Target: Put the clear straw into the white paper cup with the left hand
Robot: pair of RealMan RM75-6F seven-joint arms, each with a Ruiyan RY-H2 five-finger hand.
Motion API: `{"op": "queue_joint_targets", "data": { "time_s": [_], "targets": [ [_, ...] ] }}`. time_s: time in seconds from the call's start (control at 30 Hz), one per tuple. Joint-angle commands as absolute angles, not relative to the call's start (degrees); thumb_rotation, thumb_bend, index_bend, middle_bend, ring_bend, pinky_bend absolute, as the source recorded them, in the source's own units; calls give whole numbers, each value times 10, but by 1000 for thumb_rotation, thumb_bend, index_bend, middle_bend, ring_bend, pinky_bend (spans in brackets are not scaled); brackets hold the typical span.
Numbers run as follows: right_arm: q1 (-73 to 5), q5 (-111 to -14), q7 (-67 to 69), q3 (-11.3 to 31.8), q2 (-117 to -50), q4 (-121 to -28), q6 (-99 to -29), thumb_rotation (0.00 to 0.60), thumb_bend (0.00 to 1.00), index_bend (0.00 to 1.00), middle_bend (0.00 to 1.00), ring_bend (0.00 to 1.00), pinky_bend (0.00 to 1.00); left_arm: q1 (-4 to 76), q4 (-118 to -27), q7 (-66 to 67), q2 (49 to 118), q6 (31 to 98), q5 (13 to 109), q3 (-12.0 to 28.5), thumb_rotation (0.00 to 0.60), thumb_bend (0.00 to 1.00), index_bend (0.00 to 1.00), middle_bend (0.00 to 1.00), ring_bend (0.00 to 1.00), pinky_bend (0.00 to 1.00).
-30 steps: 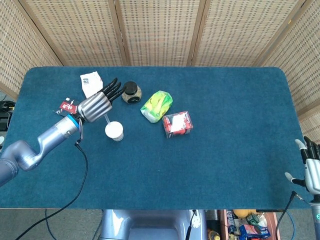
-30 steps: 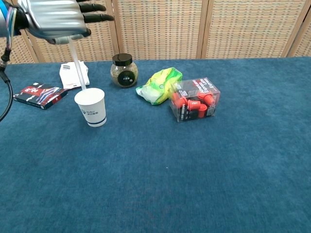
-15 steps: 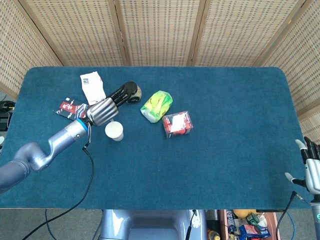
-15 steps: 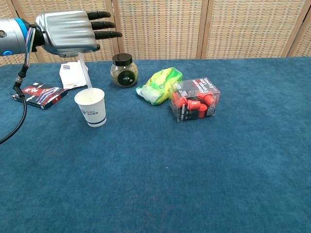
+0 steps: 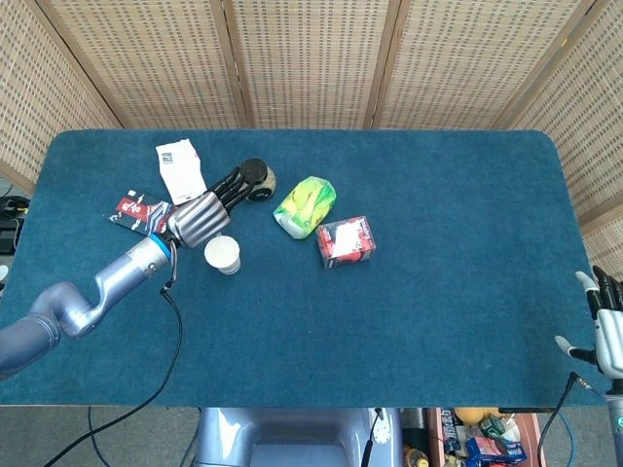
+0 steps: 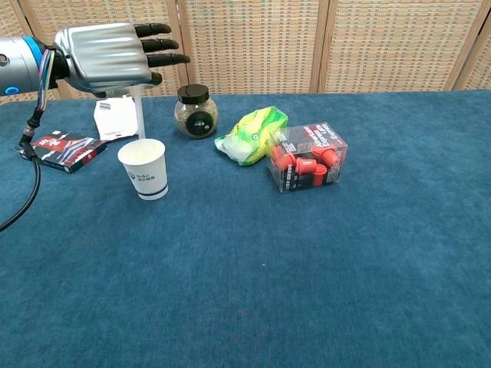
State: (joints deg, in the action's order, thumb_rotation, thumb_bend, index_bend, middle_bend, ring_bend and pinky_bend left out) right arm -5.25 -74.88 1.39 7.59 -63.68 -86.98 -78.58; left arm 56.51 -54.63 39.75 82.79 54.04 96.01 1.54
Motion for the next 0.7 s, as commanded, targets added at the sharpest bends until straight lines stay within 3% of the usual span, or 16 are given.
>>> {"op": "queue_joint_targets", "data": {
  "time_s": [0.03,0.17,0.3,0.47,0.7],
  "targets": [
    [-52,-750,15,76,-636,-871,-787,600,0,0,0,0,0,562,-549,395,828,548,958,17,600,457,111,0,0,0],
    [-51,-751,15,75,-635,-872,-789,600,0,0,0,0,0,555,-558,386,824,561,951,22,600,449,4,0,0,0],
    [-50,-756,14,74,-635,-875,-792,600,0,0,0,0,0,542,-588,370,806,590,944,31,600,424,0,0,0,0],
    [-49,-759,15,73,-634,-878,-795,600,0,0,0,0,0,500,-666,291,775,649,902,59,600,195,0,0,0,0],
    [-46,-772,18,69,-630,-885,-804,600,0,0,0,0,0,379,-861,158,678,728,809,66,600,97,0,0,0,0]
  ]
}}
